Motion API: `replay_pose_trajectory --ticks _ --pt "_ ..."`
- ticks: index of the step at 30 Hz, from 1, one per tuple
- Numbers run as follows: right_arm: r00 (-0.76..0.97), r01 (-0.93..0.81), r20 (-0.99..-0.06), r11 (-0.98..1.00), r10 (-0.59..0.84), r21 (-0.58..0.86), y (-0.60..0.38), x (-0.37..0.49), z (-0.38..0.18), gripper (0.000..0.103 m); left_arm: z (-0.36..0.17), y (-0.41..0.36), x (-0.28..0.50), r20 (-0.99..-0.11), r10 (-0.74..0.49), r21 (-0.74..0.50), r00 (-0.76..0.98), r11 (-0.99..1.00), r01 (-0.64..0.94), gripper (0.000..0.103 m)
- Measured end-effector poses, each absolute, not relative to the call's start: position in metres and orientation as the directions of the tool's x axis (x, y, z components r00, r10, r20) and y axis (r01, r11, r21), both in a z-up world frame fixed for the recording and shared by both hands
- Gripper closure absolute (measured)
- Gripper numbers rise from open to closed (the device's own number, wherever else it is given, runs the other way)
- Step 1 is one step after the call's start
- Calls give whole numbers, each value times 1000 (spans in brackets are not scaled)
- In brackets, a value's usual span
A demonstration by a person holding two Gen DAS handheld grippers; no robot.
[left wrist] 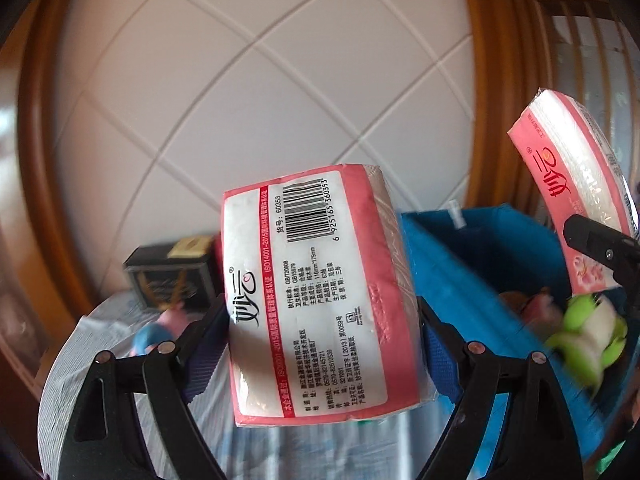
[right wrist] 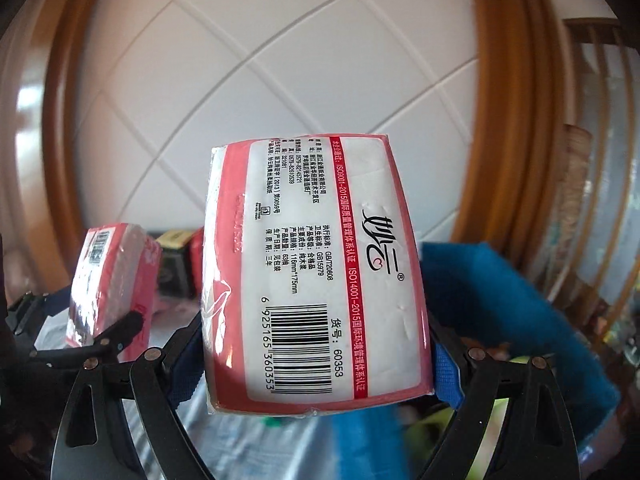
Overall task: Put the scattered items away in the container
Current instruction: 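Lift both tissue packs and carry them over the blue crate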
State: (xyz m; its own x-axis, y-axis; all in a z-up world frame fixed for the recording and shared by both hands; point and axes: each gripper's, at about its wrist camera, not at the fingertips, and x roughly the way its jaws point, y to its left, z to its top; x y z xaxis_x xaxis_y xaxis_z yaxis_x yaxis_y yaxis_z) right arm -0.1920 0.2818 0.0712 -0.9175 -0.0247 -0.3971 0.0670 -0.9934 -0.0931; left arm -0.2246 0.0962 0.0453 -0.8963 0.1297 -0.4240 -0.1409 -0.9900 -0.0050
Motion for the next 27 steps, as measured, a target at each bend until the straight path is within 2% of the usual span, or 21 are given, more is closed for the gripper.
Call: replay_pose_trajectory --ticks 6,10,14,17,23,25,27 --pt "-916 -24 -390 -983 94 -180 391 -244 98 12 80 220 -281 -443 167 -34 -881 -985 -169 17" --pt "-889 -26 -442 -977 120 -213 460 -297 93 11 79 305 -333 -524 190 -67 -830 -981 -182 17" --pt "-837 -24 -529 -976 139 -218 520 -340 69 11 39 380 -386 -680 191 -76 -708 -979 -191 17" --pt "-782 -26 -608 -981 142 -195 549 -372 30 12 -9 418 -413 -766 123 -6 -630 -983 -184 17" --pt "-689 -24 -714 -989 123 -146 576 -406 -40 12 -70 449 -431 -842 37 103 -539 -968 -228 17" --pt "-646 -8 -757 -992 99 -124 581 -412 -51 12 -74 449 -429 -849 46 100 -526 -964 -246 15" --pt "-650 -3 -755 -994 84 -108 581 -407 -49 12 -73 448 -429 -849 65 82 -524 -964 -253 14"
